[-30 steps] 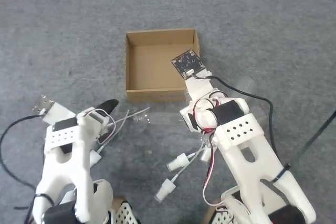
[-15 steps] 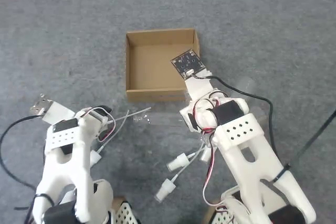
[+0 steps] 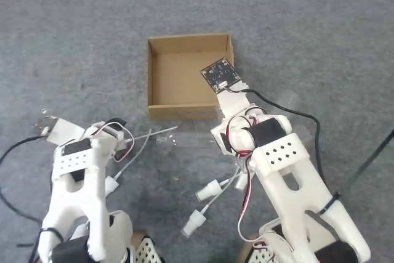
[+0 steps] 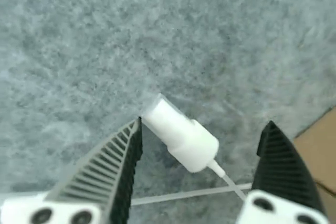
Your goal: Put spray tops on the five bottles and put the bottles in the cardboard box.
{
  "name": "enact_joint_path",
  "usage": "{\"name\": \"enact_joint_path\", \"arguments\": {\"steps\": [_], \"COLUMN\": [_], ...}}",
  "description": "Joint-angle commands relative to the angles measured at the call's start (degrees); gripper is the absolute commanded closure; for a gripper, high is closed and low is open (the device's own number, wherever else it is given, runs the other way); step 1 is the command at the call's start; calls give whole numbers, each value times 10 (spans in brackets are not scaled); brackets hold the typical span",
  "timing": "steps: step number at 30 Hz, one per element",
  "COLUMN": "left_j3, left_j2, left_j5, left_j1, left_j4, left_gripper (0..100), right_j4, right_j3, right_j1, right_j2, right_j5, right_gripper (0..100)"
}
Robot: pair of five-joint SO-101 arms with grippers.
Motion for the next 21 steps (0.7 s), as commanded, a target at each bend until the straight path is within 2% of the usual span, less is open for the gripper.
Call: {"name": "enact_joint_path", "arguments": {"steps": [1, 6, 13, 18, 21], "left_j3": [-7, -5, -3, -3, -2], "left_j2": [0, 0, -1, -1, -1], "left_j5": [8, 8, 5, 4, 4], "left_j1": [-26, -27, -26, -24, -23], "left_j4": [-11, -10, -10, -10, -9], "left_gripper": [674, 679, 793, 789, 735], "right_j4": [-10, -10, -10, -10, -10], "right_j3": [-9, -9, -9, -9, -8], "right_j1": [5, 5, 5, 5, 5], "right_j2": [-22, -22, -22, -22, -22], "right_j5": [-1, -1, -1, -1, -1], "right_gripper": [894, 894, 894, 894, 894]}}
